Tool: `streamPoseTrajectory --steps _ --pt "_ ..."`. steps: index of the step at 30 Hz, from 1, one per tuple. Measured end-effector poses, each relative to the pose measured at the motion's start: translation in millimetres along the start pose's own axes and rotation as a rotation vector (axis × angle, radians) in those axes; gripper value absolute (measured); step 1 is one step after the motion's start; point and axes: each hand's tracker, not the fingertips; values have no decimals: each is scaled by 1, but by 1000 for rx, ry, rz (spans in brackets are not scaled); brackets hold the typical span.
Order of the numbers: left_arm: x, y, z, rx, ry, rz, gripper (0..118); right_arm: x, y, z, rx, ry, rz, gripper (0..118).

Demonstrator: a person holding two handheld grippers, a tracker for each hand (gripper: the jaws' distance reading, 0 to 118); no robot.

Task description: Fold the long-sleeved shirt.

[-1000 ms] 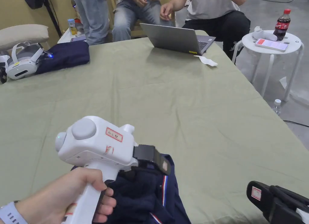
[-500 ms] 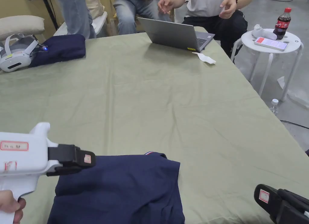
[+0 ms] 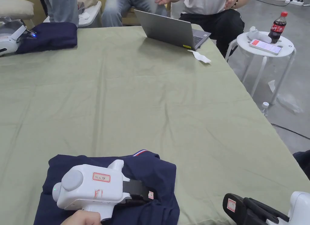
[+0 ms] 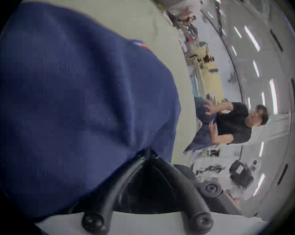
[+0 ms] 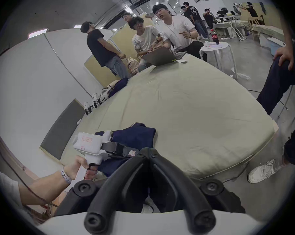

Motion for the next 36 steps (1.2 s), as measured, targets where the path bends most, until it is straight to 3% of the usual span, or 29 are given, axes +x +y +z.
streamPoseTrajectory --steps 2,8,9,13,17,19,22,25,28,31,35,36 --pt "5 2 1 8 36 -84 0 -1 2 -3 -4 1 1 1" --pt "26 -4 28 -6 50 -84 0 -18 12 -18 -38 5 16 1" --pt "36 -3 50 51 -46 -166 0 -24 16 -17 -30 21 38 1" --pt "53 -12 146 276 -203 -207 0 -49 33 -24 12 67 83 1" --pt "43 -27 227 433 -47 -275 0 -78 42 -49 -24 165 95 1" --pt "25 -34 253 469 33 -249 0 -94 38 -65 -40 179 127 1" --pt "-6 -44 265 472 34 -129 0 -113 30 -92 -143 153 165 1" --pt "-19 -56 276 531 -15 -149 0 -129 36 -100 -102 150 252 0" --pt "-28 -54 286 572 -59 -114 0 -135 51 -121 -166 255 178 0" --pt "-36 -45 288 582 -24 -93 0 -135 45 -167 -305 192 188 1" --pt "-48 -35 286 556 8 -90 0 -118 3 -231 -549 -111 338 1" --pt "-52 -34 285 540 33 -90 0 -111 -8 -243 -606 -147 350 0"
